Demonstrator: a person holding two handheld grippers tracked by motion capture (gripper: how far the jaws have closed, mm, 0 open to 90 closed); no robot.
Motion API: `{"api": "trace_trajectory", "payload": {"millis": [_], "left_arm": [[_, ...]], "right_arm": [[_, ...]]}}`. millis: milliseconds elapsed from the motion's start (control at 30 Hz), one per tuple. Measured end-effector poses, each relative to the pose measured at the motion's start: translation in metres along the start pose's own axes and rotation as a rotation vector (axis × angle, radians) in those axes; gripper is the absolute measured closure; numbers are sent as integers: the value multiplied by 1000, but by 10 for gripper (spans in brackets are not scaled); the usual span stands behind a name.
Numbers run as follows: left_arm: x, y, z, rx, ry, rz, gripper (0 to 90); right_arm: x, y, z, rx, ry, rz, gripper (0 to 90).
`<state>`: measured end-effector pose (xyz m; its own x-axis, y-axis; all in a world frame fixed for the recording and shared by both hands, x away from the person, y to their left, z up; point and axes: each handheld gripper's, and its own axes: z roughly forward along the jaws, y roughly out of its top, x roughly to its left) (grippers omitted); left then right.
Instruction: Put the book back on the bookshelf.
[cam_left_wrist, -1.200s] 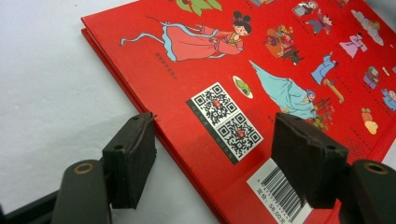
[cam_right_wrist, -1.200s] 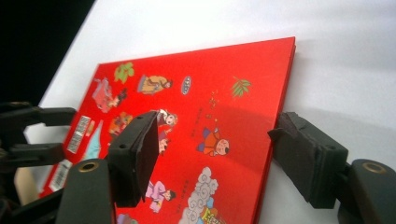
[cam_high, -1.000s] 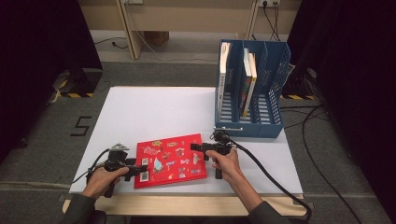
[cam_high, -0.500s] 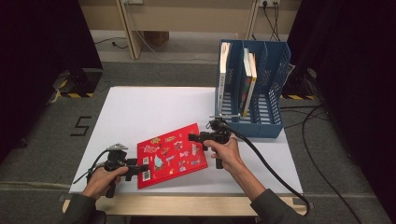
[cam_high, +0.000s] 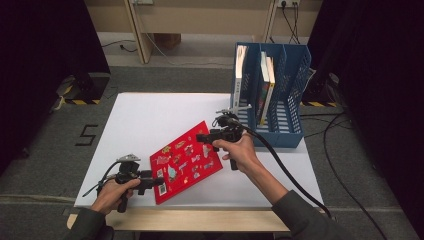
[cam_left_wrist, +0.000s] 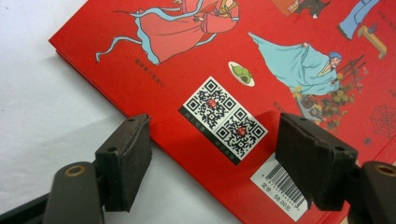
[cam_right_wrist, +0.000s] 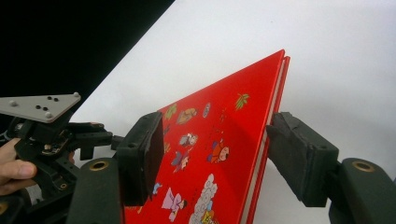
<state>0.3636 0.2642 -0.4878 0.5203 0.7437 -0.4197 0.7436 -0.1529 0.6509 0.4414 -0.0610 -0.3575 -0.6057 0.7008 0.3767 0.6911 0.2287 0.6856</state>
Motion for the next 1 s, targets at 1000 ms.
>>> {"api": "trace_trajectory", "payload": {"millis": [1000], "left_arm": [[5, -3, -9, -52, -134, -26, 276]], "right_arm": [[67, 43, -9, -16, 106, -119, 394]]}}
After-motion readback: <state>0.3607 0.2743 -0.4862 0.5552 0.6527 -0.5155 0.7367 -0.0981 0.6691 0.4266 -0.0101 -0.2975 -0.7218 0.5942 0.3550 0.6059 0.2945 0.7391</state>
